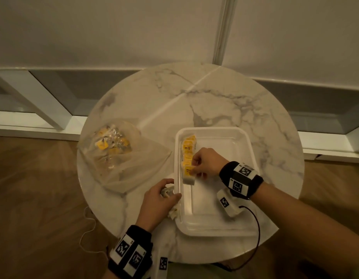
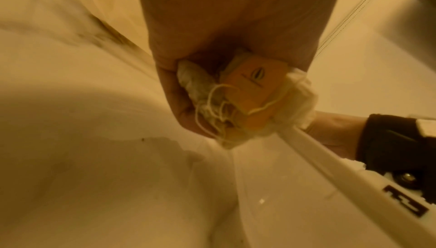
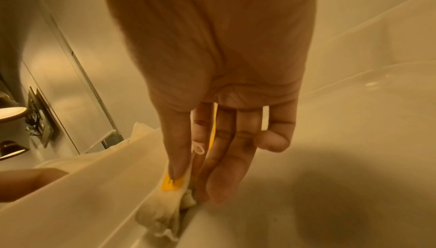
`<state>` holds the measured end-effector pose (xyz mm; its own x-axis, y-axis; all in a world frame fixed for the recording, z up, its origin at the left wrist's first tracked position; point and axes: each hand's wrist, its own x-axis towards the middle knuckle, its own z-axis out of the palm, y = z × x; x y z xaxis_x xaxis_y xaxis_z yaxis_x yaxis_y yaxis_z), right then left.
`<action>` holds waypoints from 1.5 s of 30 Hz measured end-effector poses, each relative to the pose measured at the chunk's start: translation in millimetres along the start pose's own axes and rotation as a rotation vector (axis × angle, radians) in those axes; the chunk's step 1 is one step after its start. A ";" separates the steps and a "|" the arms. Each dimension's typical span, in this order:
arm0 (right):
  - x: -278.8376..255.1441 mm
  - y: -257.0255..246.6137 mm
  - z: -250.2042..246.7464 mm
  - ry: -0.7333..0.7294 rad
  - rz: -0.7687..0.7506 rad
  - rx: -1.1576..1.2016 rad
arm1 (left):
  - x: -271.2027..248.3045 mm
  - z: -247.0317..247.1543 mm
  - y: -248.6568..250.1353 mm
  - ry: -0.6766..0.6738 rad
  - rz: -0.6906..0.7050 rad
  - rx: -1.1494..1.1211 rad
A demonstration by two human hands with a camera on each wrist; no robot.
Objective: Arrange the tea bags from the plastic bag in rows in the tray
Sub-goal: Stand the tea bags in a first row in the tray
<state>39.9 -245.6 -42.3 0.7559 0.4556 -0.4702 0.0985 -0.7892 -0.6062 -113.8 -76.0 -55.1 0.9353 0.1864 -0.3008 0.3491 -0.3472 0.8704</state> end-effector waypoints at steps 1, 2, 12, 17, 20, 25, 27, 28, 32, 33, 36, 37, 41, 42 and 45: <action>0.8 -0.9 1.0 0.002 0.005 0.010 | 0.1 -0.3 0.1 -0.007 0.002 -0.003; 1.7 -1.6 1.9 0.007 0.015 0.017 | 0.3 -0.7 0.1 -0.012 0.004 -0.009; 3.1 3.8 7.9 0.054 0.092 0.131 | 1.6 -5.1 7.2 0.018 0.052 0.032; 5.0 5.2 12.9 0.082 0.113 0.118 | -0.4 -5.3 5.8 0.025 0.098 0.051; 4.6 4.7 13.5 0.082 0.116 0.126 | 0.3 -5.6 2.9 0.008 0.093 0.044; 2.9 6.3 14.4 0.069 0.109 0.091 | 3.2 -8.0 1.3 0.001 0.069 0.067; 2.4 5.6 15.7 0.075 0.100 0.087 | 5.0 -10.6 -0.8 0.010 0.040 0.047; 1.6 5.2 15.2 0.067 0.093 0.104 | 6.1 -12.9 -1.5 0.027 0.023 0.018; -17.4 -1.4 4.1 0.091 0.022 0.201 | 4.9 -25.0 9.5 0.082 -0.103 -0.239; -26.7 -6.5 1.1 0.116 -0.032 0.230 | 3.8 -27.6 14.5 0.093 -0.152 -0.320; -61.5 -29.7 -1.2 0.119 -0.199 0.317 | 1.0 -29.2 26.8 0.098 -0.287 -0.600; -72.9 -38.2 1.3 0.094 -0.247 0.338 | 0.6 -27.3 30.7 0.089 -0.323 -0.705; -103.9 -62.7 16.1 0.095 -0.374 0.368 | -1.2 -14.2 47.4 0.019 -0.419 -1.047; -107.1 -65.4 19.2 0.109 -0.391 0.370 | -2.9 -10.1 51.7 -0.002 -0.431 -1.072; -110.8 -68.6 26.2 0.157 -0.404 0.274 | -6.7 0.4 59.9 -0.050 -0.471 -1.081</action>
<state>-67.6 -231.2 34.6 0.7824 0.6183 -0.0744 0.2458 -0.4162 -0.8754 -99.1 -98.5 -1.2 0.7371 0.0439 -0.6744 0.4522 0.7095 0.5405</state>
